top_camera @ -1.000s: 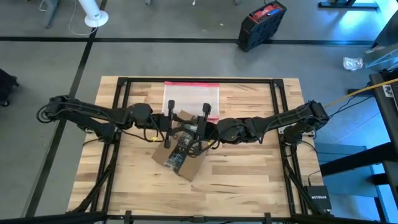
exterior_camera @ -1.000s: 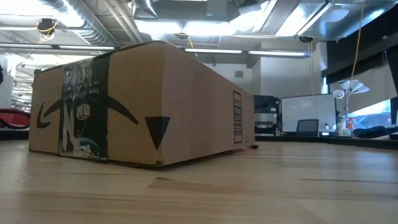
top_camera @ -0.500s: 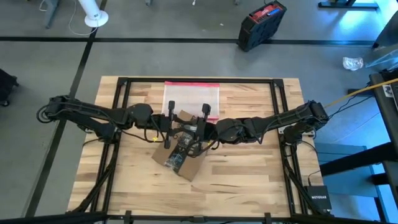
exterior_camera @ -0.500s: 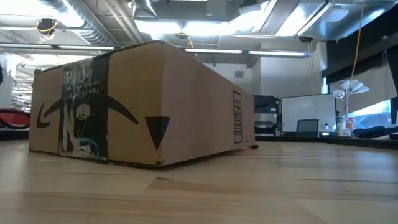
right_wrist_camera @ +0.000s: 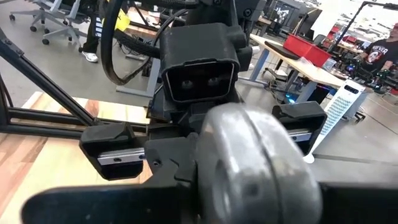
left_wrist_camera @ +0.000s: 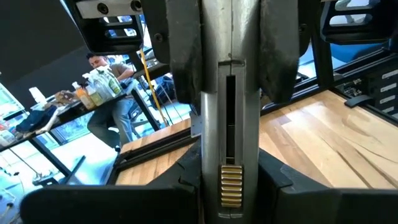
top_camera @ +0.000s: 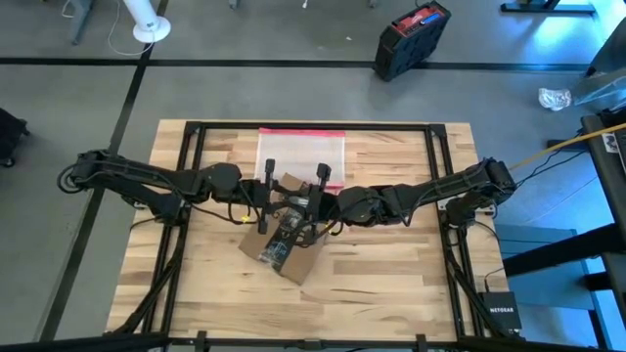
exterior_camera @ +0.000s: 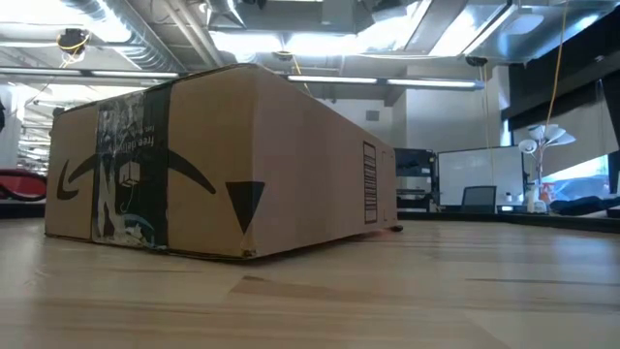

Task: Unpack boxes
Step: Open the cardboard box using the gray cutter

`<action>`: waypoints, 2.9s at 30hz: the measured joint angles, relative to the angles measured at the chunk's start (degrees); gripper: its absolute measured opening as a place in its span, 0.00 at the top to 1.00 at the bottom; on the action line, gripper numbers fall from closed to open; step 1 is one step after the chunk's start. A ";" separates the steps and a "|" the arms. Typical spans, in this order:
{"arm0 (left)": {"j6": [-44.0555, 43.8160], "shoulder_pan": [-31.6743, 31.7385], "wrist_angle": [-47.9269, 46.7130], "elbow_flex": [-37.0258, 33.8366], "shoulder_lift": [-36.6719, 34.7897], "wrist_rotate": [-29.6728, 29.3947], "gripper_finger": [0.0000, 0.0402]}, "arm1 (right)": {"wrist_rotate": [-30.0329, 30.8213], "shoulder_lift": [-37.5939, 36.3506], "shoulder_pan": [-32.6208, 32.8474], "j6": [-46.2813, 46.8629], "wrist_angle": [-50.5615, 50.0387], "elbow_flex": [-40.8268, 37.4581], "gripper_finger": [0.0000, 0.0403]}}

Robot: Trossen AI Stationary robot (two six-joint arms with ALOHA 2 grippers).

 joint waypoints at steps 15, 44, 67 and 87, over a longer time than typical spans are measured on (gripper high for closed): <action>-1.24 -1.34 -5.90 0.00 -0.74 0.19 0.56 | 2.50 -0.02 0.57 2.06 -4.79 0.00 0.84; -31.89 -14.51 -42.29 -11.17 -12.02 -2.15 0.51 | 2.61 -0.11 0.35 25.79 -34.25 0.00 0.84; -51.23 -28.08 -41.55 -15.67 -5.45 -4.11 0.51 | 7.16 5.18 -7.31 28.13 -43.78 0.02 0.84; -40.96 -15.93 -38.75 -17.31 1.51 -15.41 0.51 | -3.33 6.93 -8.01 33.30 -46.37 0.02 0.84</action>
